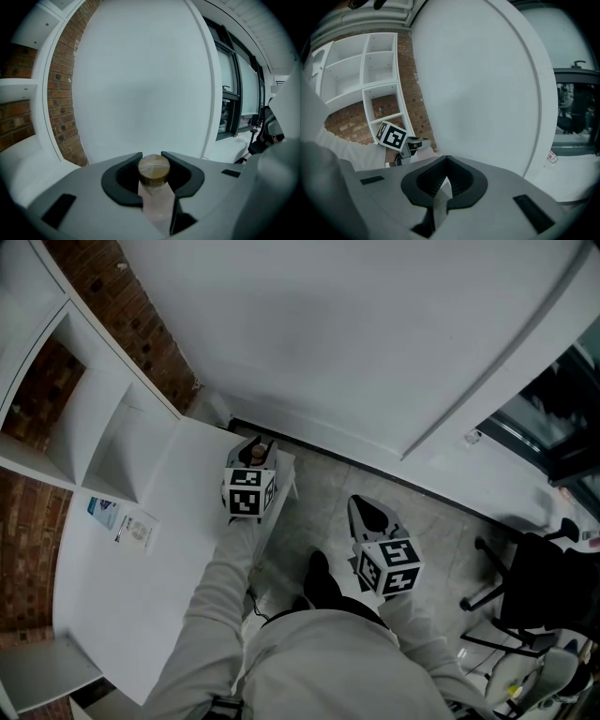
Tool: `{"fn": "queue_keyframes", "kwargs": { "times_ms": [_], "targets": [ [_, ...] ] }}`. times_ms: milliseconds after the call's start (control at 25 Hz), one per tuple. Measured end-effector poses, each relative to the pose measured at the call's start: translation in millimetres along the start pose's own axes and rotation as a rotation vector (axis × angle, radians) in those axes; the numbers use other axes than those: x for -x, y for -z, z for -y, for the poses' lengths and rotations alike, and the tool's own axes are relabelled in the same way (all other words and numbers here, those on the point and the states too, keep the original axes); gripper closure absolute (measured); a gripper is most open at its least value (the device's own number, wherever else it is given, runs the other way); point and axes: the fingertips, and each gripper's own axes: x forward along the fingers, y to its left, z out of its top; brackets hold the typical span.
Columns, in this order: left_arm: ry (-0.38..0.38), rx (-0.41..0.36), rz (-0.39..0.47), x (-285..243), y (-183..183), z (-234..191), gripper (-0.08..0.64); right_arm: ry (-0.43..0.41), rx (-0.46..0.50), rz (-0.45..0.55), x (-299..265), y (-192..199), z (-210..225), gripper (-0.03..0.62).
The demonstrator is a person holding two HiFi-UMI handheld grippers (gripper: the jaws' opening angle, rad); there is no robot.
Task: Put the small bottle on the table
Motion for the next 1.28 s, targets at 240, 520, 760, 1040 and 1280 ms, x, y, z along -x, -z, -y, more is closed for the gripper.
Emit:
{"fn": "queue_keyframes", "kwargs": {
  "times_ms": [240,520,760,1040,1280],
  "targets": [
    [-0.016,0.033,0.012,5.9,-0.3,-3.3,0.393,0.003,0.000,0.005,2.8,-1.3,0.6,0.565],
    [-0.012,0.078,0.037,23.5,-3.1,-1.6,0.364,-0.003,0.006,0.009,5.7,-1.7,-3.4,0.565],
    [-0.010,0.146,0.063,47.9,0.3,0.7,0.364,-0.012,0.011,0.016,8.0,-0.5,-9.6,0.565],
    [-0.023,0.164,0.072,83.4,10.0,5.8,0.365,-0.034,0.020,0.023,12.7,1.7,-22.8,0.565],
    [-0.036,0.219,0.109,114.6,14.3,6.0,0.421,-0.052,0.030,0.033,15.0,1.3,-34.8,0.565]
  ]
}}
